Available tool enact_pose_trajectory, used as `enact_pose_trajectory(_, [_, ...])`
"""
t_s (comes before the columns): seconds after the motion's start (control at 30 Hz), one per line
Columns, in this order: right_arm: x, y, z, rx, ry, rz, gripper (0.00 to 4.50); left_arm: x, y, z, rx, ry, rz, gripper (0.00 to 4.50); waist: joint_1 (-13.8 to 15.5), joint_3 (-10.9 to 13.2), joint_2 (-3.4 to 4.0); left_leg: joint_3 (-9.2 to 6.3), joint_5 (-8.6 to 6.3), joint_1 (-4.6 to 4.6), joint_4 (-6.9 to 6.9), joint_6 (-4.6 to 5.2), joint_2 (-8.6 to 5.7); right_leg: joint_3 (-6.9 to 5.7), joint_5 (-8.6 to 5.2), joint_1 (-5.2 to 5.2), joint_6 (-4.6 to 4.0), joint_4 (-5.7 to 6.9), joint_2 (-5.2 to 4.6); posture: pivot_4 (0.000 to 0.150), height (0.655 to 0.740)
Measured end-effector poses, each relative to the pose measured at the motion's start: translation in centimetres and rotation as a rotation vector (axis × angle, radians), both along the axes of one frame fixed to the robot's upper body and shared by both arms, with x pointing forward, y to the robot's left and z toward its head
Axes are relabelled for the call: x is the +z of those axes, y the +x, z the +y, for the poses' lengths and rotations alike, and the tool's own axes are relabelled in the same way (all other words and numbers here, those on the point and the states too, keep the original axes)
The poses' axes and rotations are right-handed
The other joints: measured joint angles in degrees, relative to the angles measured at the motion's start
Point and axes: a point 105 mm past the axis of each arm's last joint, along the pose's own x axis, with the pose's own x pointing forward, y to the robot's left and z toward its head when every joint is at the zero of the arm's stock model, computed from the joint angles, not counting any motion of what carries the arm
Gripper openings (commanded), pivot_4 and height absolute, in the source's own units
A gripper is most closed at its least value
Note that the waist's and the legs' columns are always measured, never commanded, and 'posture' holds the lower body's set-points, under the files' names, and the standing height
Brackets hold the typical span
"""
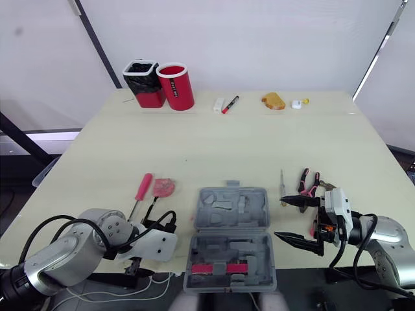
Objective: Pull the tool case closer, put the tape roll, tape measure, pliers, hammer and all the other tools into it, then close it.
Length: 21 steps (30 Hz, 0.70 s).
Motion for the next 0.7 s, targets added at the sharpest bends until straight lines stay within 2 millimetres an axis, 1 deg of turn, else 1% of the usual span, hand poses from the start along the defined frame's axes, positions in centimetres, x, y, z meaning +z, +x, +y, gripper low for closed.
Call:
enact_pose_trajectory(0.13, [0.2,-0.8,0.6,0.098,-0.045,-0.028,4.43,-0.2,-0.2,0.2,0.007,0.01,0.002,4.5,-0.11,0.0,-0.01,0.01,0.0,0.0,0.0,0.0,0.01,0.02,0.0,0.0,0.0,-0.01,-0.01,0.15,0.74])
enact_pose_trajectory(0.27, [0.0,-1.2,0.8,0.149,-0.074,-0.042,4.43,-0.6,-0.6,0.4,0.018,0.011,0.02,4.5,-0.03,0.01,-0.02,-0.01,0.0,0.0,0.0,0.0,0.01,0.0,0.0,0.0,-0.01,0.0,-0.01,0.15,0.74])
enact_pose_trajectory(0.5, [0.3,-0.8,1.0,0.141,-0.065,-0.064,4.43,-0.5,-0.8,1.0,0.013,0.026,0.021,4.5,0.02,0.02,-0.04,0.0,0.0,0.0,0.02,0.0,0.02,0.01,-0.08,0.01,-0.15,0.01,-0.02,0.15,0.74])
enact_pose_trajectory(0.7, [0.3,-0.6,1.1,0.123,-0.053,-0.061,4.43,-0.3,-0.6,0.9,-0.007,0.019,0.006,4.5,0.03,0.02,-0.04,0.02,0.0,0.0,0.02,0.0,0.02,0.01,-0.08,0.01,-0.15,0.01,-0.02,0.15,0.74])
